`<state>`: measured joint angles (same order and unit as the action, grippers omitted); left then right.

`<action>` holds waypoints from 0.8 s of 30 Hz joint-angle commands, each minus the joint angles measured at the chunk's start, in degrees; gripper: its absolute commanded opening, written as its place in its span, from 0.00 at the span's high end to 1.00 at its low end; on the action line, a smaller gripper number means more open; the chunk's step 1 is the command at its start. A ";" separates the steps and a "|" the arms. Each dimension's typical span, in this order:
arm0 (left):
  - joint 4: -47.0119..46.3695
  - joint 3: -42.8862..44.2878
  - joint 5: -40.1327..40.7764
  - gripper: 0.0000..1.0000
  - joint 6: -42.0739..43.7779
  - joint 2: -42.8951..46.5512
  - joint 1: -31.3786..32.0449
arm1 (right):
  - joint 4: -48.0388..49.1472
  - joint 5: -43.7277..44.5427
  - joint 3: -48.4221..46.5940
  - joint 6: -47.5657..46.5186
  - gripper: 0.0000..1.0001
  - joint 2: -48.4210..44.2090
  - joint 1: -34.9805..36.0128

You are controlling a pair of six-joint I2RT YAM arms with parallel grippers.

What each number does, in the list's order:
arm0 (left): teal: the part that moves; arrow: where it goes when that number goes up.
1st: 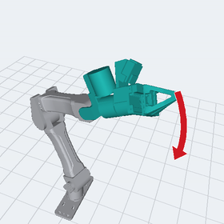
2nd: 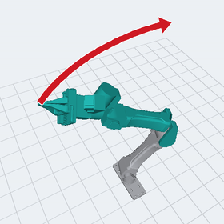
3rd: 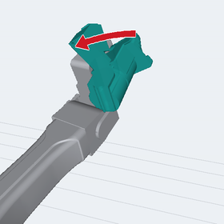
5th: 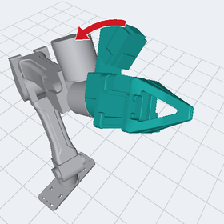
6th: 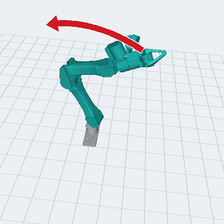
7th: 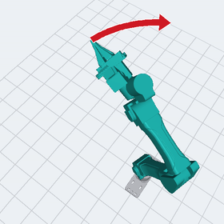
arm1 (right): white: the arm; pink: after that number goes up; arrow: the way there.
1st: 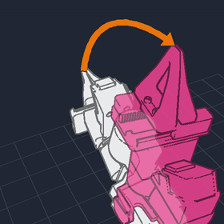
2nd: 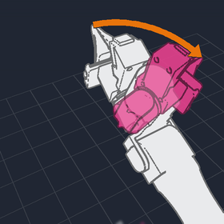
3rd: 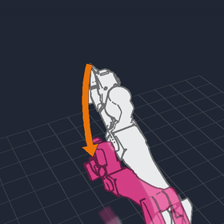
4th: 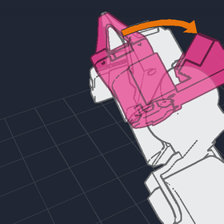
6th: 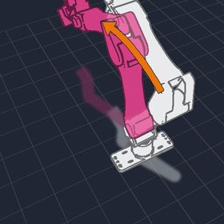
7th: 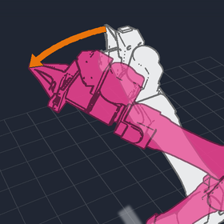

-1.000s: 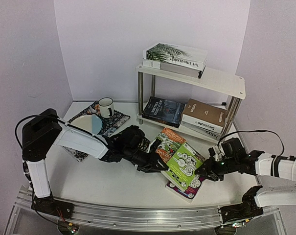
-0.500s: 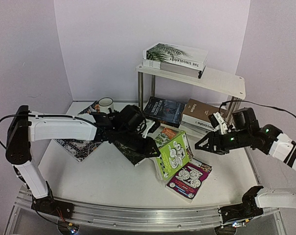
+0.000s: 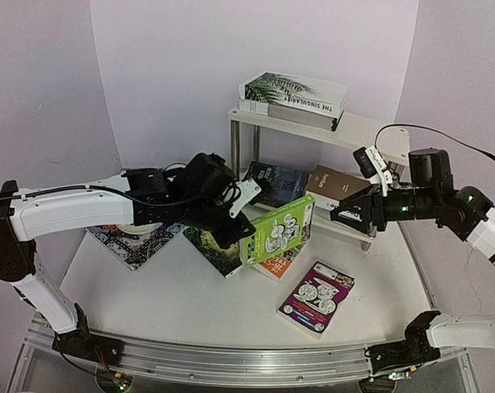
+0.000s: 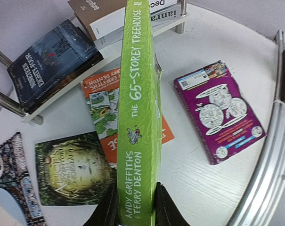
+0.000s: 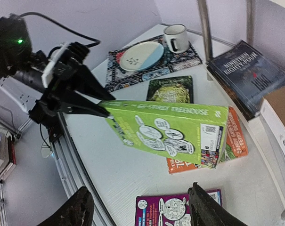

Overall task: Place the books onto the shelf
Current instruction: Pass from the left arm to the right

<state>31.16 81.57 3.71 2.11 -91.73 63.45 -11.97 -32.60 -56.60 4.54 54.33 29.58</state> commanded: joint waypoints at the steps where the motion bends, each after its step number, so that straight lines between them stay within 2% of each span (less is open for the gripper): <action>1: -5.39 -1.13 17.15 1.00 14.61 1.04 3.26 | 3.33 -12.55 -2.40 -15.73 0.30 1.94 0.21; 4: -8.72 -4.24 23.07 1.00 20.12 0.29 4.77 | 3.04 -14.26 -3.21 -21.64 0.27 3.75 0.34; 8: -11.82 -7.70 25.23 1.00 24.29 0.30 5.78 | 3.04 -12.82 -2.39 -27.91 0.25 6.15 0.89; 11: -14.26 -10.39 24.54 1.00 26.08 1.59 6.03 | 3.26 -10.36 -1.21 -32.51 0.26 8.26 3.13; 18: -20.10 -15.60 19.58 1.00 27.65 4.99 6.07 | 3.27 3.40 -1.23 -46.75 0.31 15.68 12.95; 24: -20.91 -16.97 19.14 1.00 27.39 6.93 6.07 | 3.86 9.70 -3.63 -52.21 0.39 21.91 14.08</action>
<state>17.39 64.64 22.55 28.90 -89.67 69.38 -8.61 -28.79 -57.47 -41.22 74.11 43.41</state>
